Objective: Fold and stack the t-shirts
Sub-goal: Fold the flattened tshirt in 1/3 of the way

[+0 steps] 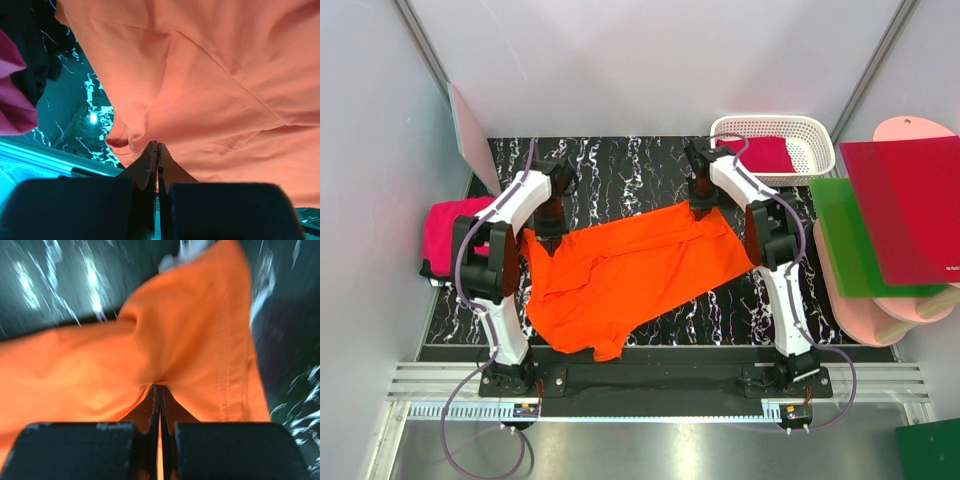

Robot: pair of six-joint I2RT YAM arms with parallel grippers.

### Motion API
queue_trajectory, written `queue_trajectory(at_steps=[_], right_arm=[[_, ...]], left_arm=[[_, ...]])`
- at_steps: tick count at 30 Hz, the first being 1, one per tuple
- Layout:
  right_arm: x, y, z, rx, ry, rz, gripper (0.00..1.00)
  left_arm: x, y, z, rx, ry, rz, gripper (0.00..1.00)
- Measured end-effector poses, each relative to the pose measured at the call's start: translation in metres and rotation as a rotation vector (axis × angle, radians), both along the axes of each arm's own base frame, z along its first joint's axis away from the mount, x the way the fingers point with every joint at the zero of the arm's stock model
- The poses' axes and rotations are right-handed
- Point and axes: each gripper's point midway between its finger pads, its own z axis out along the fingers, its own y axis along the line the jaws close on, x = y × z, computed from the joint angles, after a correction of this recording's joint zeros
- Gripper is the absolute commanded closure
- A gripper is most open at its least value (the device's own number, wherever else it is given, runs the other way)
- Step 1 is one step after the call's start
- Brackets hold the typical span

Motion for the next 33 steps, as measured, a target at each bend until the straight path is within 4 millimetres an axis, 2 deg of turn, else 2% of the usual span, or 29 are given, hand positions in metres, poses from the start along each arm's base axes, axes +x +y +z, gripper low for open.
queue_trajectory(at_steps=[5,10,16,22,27,28,33], right_arm=[[0.038,0.002,0.001,-0.096,-0.096,0.001,1.00],[0.054,-0.020,0.003,-0.244,-0.157,-0.039,1.00],[0.050,-0.050,0.001,-0.378,-0.156,-0.078,1.00],[0.040,-0.066,0.002,-0.453,-0.143,-0.087,1.00],[0.028,-0.077,0.002,-0.500,-0.121,-0.090,1.00],[0.025,-0.079,0.002,-0.507,-0.116,-0.091,1.00],[0.007,-0.087,0.006,-0.526,-0.080,-0.097,1.00]], left_arm=[[0.003,0.004,0.005,0.023,-0.012,-0.001,1.00],[0.007,0.007,0.004,0.050,-0.002,-0.004,1.00],[0.021,0.005,-0.010,0.065,0.030,-0.005,1.00],[0.055,-0.004,-0.029,0.058,0.033,-0.009,1.00],[0.085,-0.015,-0.059,0.058,0.049,-0.016,1.00],[0.086,-0.017,-0.066,0.062,0.061,-0.020,1.00],[0.082,-0.017,-0.067,0.104,0.101,-0.031,1.00]])
